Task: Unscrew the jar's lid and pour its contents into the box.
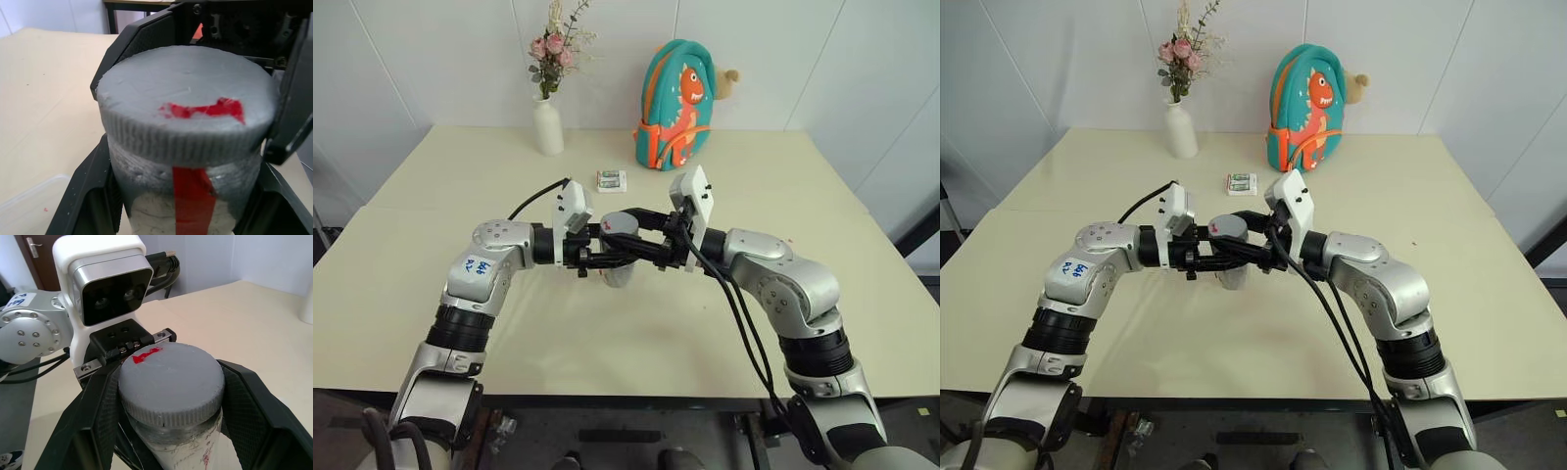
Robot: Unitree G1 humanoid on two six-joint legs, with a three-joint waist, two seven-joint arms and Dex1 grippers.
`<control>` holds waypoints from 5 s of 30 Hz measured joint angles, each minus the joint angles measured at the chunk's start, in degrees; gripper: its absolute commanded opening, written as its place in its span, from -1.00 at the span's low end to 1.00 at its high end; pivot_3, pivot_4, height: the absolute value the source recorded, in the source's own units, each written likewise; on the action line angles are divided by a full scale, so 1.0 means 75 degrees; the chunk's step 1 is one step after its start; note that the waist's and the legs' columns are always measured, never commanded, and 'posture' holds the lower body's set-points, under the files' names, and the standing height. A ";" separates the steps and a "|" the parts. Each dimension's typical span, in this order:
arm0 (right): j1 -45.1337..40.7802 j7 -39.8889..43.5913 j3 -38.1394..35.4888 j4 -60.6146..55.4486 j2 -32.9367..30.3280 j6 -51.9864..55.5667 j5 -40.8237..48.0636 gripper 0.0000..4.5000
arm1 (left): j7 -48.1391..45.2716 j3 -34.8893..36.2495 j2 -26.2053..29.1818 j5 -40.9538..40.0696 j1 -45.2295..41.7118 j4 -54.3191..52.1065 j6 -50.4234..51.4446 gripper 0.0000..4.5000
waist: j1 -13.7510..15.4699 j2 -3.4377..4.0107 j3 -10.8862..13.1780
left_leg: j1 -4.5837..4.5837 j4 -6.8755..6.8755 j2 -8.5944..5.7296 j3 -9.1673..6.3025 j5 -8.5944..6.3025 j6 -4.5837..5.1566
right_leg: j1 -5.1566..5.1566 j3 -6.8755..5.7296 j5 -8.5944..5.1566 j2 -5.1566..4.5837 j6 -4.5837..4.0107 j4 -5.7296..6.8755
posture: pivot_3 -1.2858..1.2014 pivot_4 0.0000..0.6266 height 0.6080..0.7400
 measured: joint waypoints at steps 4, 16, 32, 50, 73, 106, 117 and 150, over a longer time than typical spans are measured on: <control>-0.0180 0.1176 -0.0002 0.0248 -0.0449 -0.0154 0.0113 0.14 | -0.0496 -0.0065 -0.0094 -0.0188 -0.0005 0.0000 -0.0143 0.08 | -0.0006 0.0000 0.0000 | 0.0000 0.0002 0.0000 0.0000 0.0000 0.0000 | 0.0000 0.0000 0.0000 0.0001 0.0000 0.0001 | 0.03 -0.52 1.00; -0.0855 0.3868 0.0210 0.1332 -0.0956 -0.0573 0.0230 0.14 | -0.1251 -0.0168 -0.0079 -0.0895 0.0147 -0.0741 0.0970 0.08 | -0.0025 0.0001 0.0000 | 0.0003 0.0008 0.0002 -0.0001 0.0000 0.0000 | 0.0001 0.0000 0.0000 0.0002 0.0001 0.0009 | 0.03 -0.52 1.00; -0.0855 0.3949 0.0232 0.1292 -0.0943 -0.0455 0.0233 0.99 | -0.0839 0.0054 -0.0043 -0.1088 0.0281 -0.0934 0.1155 0.08 | -0.0008 0.0000 0.0000 | 0.0001 0.0024 0.0000 -0.0001 0.0000 0.0000 | 0.0001 0.0000 0.0000 0.0001 0.0002 0.0017 | 0.03 -0.52 1.00; -0.0866 0.2867 0.0164 0.1086 -0.0331 -0.0856 0.0044 0.99 | -0.0407 0.0241 0.0183 -0.1105 0.0582 -0.1129 0.1284 0.08 | -0.0018 0.0002 0.0001 | 0.0005 0.0022 0.0001 -0.0001 0.0000 0.0000 | 0.0001 0.0000 0.0000 0.0002 0.0001 0.0025 | 0.03 -0.52 1.00; -0.1163 0.2905 0.0177 0.1693 -0.0883 -0.1251 -0.0302 0.99 | -0.0092 0.0185 0.0067 -0.1076 0.0554 -0.1066 0.1253 0.08 | -0.0014 0.0001 0.0001 | 0.0005 0.0025 0.0001 0.0000 0.0000 0.0000 | 0.0001 0.0001 0.0000 0.0001 0.0001 0.0026 | 0.03 -0.52 1.00; -0.0949 0.1965 -0.0239 0.0876 -0.0248 -0.0189 0.0724 0.99 | 0.0079 0.0309 -0.0526 -0.0882 0.0547 -0.0516 -0.0038 0.08 | 0.0004 0.0004 0.0002 | 0.0001 0.0038 -0.0001 -0.0001 0.0000 0.0000 | 0.0001 0.0001 0.0000 0.0001 0.0003 0.0032 | 0.03 -0.52 1.00; -0.1212 0.2195 -0.0085 0.1886 -0.0154 -0.0887 0.0112 0.99 | 0.0172 0.0309 -0.0663 -0.0897 0.0517 -0.0574 0.0047 0.08 | -0.0016 0.0004 0.0002 | 0.0003 0.0037 -0.0001 -0.0001 0.0000 0.0000 | 0.0001 0.0001 0.0000 0.0001 0.0003 0.0036 | 0.03 -0.52 1.00; -0.1025 0.3356 -0.0884 0.1831 -0.1123 0.0022 0.1005 0.99 | 0.0258 0.0386 -0.0586 -0.0938 0.0599 -0.0861 0.0242 0.08 | -0.0030 0.0005 0.0002 | 0.0004 0.0036 0.0000 -0.0001 0.0000 0.0000 | 0.0002 0.0002 0.0000 0.0003 0.0003 0.0032 | 0.03 -0.52 1.00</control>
